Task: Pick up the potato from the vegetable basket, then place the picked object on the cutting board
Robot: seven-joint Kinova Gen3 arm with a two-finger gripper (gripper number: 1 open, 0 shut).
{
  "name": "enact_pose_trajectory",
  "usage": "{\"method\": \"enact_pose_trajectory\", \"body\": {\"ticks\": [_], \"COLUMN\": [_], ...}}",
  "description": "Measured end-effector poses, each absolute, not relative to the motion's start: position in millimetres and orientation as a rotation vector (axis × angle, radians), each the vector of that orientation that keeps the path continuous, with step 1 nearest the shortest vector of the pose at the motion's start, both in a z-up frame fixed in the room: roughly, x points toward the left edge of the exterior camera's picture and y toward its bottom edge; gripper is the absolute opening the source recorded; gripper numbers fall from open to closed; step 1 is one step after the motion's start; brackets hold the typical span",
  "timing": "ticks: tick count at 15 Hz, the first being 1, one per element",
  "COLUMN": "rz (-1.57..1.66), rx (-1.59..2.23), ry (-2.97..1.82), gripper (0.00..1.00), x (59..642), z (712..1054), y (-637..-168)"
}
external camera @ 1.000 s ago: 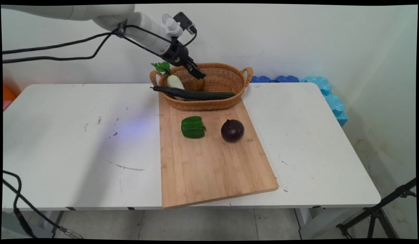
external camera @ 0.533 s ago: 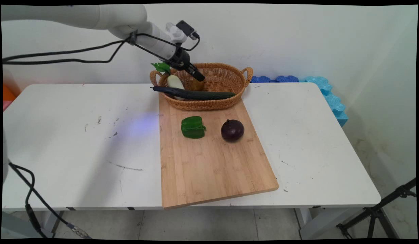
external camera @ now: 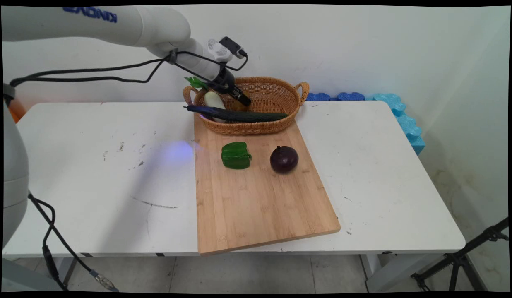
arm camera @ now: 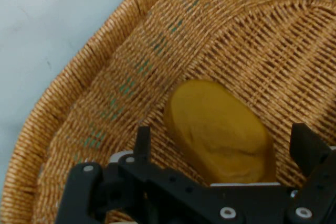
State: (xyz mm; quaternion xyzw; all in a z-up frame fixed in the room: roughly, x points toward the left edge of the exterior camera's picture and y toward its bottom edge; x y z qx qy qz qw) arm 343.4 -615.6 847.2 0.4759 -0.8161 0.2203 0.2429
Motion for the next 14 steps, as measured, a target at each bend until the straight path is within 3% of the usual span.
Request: {"method": "enact_pose_trajectory", "body": {"ticks": [6,7,14], "rz": [0.584,0.581,0.574], "rx": [1.331,1.334,1.316], "ry": [-2.231,-2.231,-2.235], "gripper": [1.0,0.0,0.0], "x": [338.8,337.8,330.7], "z": [834.1,832.5,831.8], "y": [-620.3,-620.7,-623.2]}}
